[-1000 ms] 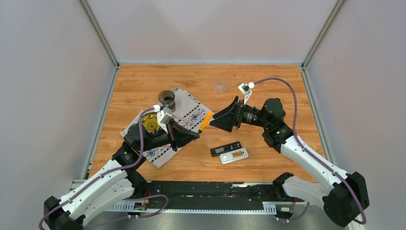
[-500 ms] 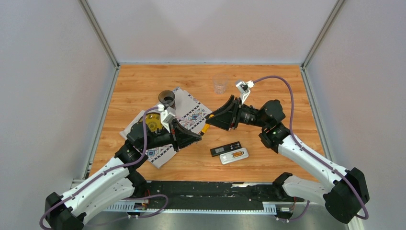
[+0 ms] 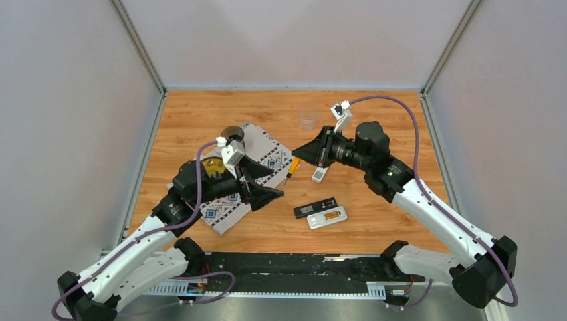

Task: Unload the batteries from the remote control

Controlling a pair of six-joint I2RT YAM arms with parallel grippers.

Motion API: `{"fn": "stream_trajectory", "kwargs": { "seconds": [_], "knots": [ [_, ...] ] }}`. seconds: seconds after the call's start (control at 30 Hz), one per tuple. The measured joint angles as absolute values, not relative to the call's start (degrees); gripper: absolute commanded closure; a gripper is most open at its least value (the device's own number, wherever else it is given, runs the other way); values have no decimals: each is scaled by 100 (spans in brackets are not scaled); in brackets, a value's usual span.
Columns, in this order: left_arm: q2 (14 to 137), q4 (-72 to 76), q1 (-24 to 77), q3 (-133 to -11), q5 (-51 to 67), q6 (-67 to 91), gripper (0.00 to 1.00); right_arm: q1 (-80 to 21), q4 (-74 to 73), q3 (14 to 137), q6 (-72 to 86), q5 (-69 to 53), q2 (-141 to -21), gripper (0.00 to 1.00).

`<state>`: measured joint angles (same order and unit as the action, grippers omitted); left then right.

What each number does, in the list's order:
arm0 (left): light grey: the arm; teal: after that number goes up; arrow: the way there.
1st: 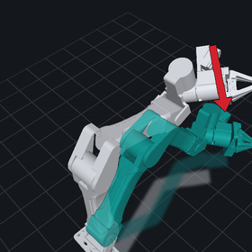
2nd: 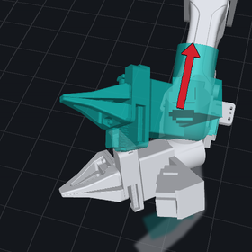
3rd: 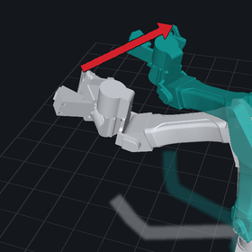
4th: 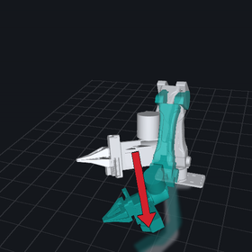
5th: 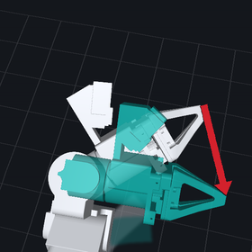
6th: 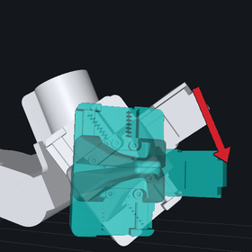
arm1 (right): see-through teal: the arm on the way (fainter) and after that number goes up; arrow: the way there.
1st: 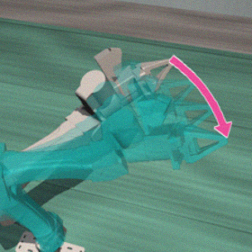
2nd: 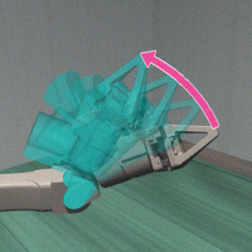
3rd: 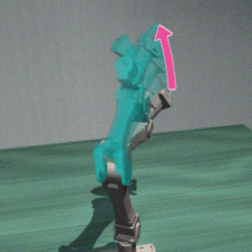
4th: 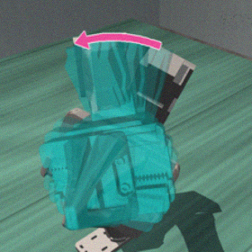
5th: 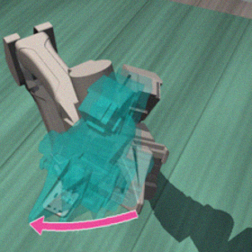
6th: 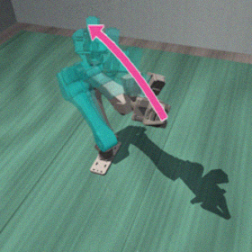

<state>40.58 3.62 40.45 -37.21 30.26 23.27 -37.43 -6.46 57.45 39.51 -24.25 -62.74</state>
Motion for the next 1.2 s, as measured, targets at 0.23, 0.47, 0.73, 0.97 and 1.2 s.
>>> {"fn": "stream_trajectory", "kwargs": {
  "seconds": [0.23,0.47,0.73,0.97,1.2],
  "knots": [
    [5463,222,4045,-4633,3153,2029,13,-3743,-1531,5782,3940,-1970,-6403,100],
    [6659,200,4110,-4858,3225,1977,29,-3743,-1769,5782,3957,-1691,-6396,100],
    [7314,-134,4534,-5358,2952,1710,100,-3736,-1955,5780,3885,-1522,-6351,78],
    [7273,-139,4609,-5389,2939,1708,100,-3736,-1822,5699,3848,-1522,-6119,0],
    [6591,-143,4615,-5319,2995,1653,100,-3730,-1291,5572,3463,-1708,-5352,0]
  ]
}}
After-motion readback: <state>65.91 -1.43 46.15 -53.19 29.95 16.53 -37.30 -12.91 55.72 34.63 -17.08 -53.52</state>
